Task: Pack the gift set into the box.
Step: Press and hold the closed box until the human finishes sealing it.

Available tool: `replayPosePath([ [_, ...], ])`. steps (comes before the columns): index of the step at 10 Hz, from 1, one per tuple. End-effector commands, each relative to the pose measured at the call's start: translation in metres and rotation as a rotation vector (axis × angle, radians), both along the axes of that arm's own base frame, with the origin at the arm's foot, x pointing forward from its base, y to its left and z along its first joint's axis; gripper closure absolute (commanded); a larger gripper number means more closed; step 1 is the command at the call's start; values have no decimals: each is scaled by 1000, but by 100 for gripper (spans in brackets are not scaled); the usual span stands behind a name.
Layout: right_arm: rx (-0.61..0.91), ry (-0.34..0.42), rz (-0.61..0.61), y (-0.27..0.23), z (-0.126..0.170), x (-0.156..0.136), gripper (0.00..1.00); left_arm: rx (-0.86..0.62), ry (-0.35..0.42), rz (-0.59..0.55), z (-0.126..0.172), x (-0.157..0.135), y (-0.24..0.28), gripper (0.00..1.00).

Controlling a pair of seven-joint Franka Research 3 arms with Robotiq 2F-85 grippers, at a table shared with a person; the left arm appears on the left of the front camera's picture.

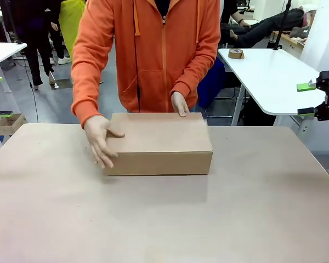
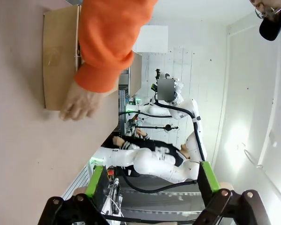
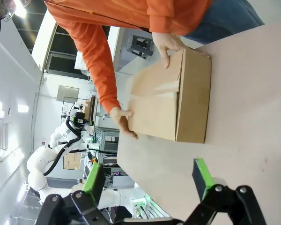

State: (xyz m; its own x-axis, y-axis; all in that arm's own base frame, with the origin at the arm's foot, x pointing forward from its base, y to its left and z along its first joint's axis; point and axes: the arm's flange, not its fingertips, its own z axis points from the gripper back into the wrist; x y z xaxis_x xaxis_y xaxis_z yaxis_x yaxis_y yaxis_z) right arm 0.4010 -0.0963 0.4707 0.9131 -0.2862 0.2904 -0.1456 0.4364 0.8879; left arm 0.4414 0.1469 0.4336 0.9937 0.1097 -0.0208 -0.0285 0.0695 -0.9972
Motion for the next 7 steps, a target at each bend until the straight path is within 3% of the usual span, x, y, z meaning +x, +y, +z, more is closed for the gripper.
replayPosePath([
  [1, 22, -9, -7, 3, 1, 0, 0, 3, -9, 2, 0, -3, -2, 0],
  [7, 22, -9, -7, 3, 1, 0, 0, 3, -9, 2, 0, -3, -2, 0],
])
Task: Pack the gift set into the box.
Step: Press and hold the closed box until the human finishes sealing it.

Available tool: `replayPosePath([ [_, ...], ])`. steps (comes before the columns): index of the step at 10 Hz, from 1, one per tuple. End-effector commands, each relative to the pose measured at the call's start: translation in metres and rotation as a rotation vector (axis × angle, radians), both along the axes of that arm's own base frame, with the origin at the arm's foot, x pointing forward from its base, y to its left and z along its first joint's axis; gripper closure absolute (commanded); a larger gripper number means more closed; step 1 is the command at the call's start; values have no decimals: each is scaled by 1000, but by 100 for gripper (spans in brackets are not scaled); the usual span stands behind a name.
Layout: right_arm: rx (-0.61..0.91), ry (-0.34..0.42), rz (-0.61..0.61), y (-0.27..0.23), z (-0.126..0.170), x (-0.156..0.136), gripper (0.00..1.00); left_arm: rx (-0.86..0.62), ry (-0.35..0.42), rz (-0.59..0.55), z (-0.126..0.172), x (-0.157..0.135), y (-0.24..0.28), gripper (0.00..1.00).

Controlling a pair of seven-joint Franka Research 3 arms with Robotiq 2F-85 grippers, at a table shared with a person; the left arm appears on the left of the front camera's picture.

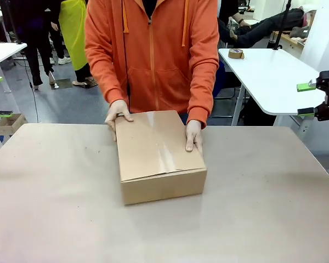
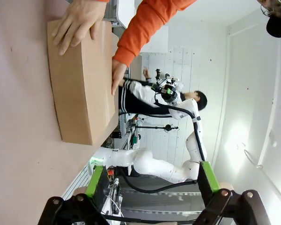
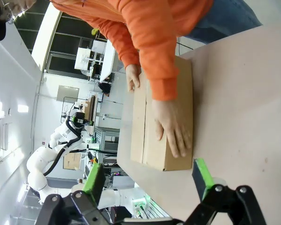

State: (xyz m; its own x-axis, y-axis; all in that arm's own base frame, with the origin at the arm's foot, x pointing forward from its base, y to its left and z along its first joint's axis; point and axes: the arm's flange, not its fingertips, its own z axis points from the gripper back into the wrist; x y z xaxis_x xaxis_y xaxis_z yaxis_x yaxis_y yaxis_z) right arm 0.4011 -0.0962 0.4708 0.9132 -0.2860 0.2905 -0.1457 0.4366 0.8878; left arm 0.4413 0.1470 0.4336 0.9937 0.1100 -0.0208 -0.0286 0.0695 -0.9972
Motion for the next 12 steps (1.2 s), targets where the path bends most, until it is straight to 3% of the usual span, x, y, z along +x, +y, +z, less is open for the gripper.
replayPosePath([
  [1, 22, -9, -7, 3, 1, 0, 0, 3, -9, 2, 0, -3, -2, 0],
  [6, 0, 0, 0, 0, 0, 0, 0, 0, 0, 0, 0, 0, 0, 0],
  [7, -88, -65, 97, 29, 8, 3, 0, 56, -51, -128, 10, 14, -28, 0],
  [8, -150, -122, 153, 60, 13, 9, 0, 137, -128, -172, 20, 28, -64, 0],
  [10, -220, -414, 395, 153, 16, 11, 0, 162, -409, -405, 26, 36, -156, 0],
  [11, -225, -584, 523, 200, 11, 8, 0, 141, -586, -513, 14, 39, -199, 0],
  [12, -190, -747, 576, 236, 0, 6, 0, 80, -760, -561, -6, 44, -227, 0],
])
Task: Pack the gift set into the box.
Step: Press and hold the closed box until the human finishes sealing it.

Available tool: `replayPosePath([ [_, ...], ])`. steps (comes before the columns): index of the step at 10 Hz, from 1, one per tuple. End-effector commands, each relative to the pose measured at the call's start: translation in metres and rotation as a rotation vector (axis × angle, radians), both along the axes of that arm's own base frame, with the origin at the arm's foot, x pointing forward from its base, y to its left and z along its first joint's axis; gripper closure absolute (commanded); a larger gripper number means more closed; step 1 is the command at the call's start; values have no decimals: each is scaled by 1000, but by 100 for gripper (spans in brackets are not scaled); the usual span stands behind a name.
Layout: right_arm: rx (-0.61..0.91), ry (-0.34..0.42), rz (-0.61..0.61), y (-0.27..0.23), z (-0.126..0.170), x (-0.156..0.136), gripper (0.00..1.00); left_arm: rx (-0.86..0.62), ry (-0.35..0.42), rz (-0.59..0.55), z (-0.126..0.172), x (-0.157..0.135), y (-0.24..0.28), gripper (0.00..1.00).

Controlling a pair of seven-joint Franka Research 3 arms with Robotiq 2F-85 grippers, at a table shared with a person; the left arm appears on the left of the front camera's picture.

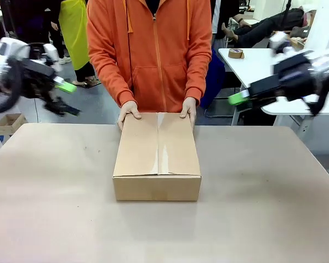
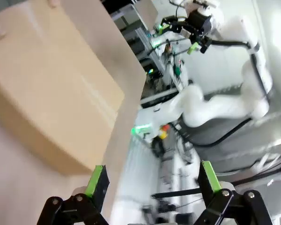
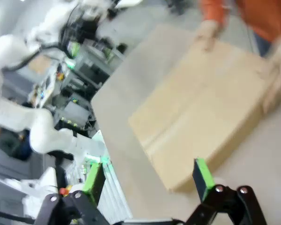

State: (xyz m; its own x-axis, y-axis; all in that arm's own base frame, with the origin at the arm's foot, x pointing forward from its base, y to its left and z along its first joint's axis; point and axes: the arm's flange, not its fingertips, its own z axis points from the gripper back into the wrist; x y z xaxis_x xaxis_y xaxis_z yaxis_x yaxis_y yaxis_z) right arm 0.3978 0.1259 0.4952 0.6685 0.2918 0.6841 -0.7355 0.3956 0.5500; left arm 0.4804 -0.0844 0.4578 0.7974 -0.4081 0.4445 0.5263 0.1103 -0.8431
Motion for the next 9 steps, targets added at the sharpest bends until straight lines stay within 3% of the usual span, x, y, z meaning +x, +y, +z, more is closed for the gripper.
replayPosePath([
  [1, 181, -275, 163, 32, -37, 7, 0, -187, -349, -80, -47, 10, -7, 0],
  [2, 240, -273, 143, 33, -45, 5, 0, -232, -369, -83, -53, 6, 1, 0],
  [3, 162, -192, -69, 6, -35, 18, 0, -206, -428, 53, -44, 3, 18, 0],
  [4, 96, -227, 116, 51, -18, -5, 0, -100, -277, -56, -37, 10, -29, 0],
  [5, 96, -227, 116, 51, -18, -5, 0, -100, -277, -56, -37, 10, -29, 0],
  [6, 133, -234, 55, 34, -30, 6, 0, -153, -373, -4, -51, 13, -4, 0],
  [7, 251, -447, 274, 50, -41, 17, 0, -349, -692, 9, -53, 13, -20, 0],
  [8, 267, -568, 252, 51, -50, 35, 0, -519, -1118, 76, -58, 17, -27, 0],
  [9, 276, -605, 274, 49, -55, 48, 0, -605, -1228, 42, -64, 17, -33, 0],
])
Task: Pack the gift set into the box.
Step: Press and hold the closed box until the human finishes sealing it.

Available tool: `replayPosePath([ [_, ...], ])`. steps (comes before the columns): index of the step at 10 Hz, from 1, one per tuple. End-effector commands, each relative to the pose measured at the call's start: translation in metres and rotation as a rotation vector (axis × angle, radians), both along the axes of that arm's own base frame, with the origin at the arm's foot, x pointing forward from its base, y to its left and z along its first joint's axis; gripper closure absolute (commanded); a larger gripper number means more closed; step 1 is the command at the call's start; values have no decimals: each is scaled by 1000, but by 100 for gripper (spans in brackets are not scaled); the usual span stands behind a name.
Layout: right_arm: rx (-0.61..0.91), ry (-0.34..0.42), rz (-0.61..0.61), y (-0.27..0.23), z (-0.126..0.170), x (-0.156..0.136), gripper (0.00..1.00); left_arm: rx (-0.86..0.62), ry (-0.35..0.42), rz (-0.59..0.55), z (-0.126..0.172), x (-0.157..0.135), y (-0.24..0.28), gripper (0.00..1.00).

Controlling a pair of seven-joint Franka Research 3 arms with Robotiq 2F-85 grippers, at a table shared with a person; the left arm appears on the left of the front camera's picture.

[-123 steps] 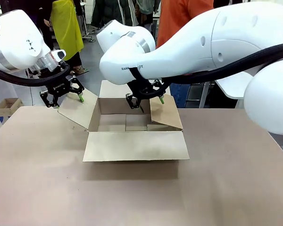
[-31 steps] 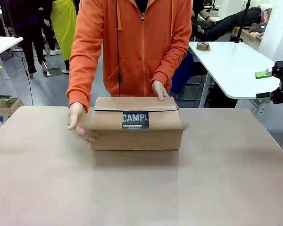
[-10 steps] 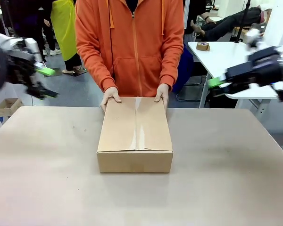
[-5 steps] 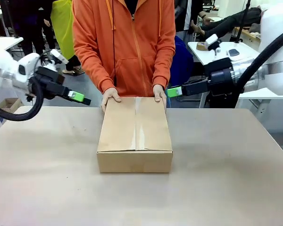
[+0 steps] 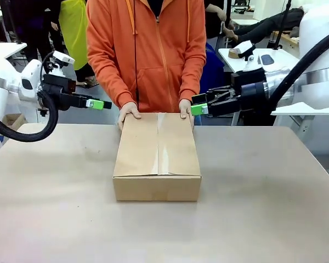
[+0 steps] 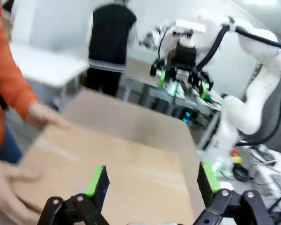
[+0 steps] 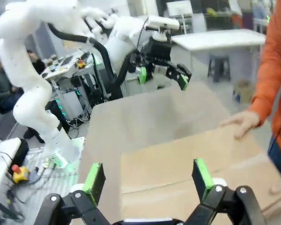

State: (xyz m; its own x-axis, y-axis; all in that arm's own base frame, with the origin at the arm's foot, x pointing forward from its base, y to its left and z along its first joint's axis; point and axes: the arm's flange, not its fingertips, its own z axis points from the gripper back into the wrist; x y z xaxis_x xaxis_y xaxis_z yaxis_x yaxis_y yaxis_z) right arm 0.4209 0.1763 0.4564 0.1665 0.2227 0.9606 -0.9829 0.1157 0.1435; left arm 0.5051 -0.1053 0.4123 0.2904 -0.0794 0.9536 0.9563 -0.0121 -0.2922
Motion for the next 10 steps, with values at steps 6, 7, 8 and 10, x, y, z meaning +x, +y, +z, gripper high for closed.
replayPosePath([
  [6, 47, -130, 87, 4, -20, 31, 0, -148, -448, 34, -23, -2, -30, 0],
  [7, 47, -130, 87, 4, -20, 31, 0, -148, -448, 34, -23, -2, -30, 0],
  [8, 54, -143, 117, 7, -28, 41, 0, -152, -523, 66, -32, 1, -33, 0],
  [10, 39, -147, 163, 10, -46, 46, 0, -42, -495, 33, -47, 13, -63, 0],
])
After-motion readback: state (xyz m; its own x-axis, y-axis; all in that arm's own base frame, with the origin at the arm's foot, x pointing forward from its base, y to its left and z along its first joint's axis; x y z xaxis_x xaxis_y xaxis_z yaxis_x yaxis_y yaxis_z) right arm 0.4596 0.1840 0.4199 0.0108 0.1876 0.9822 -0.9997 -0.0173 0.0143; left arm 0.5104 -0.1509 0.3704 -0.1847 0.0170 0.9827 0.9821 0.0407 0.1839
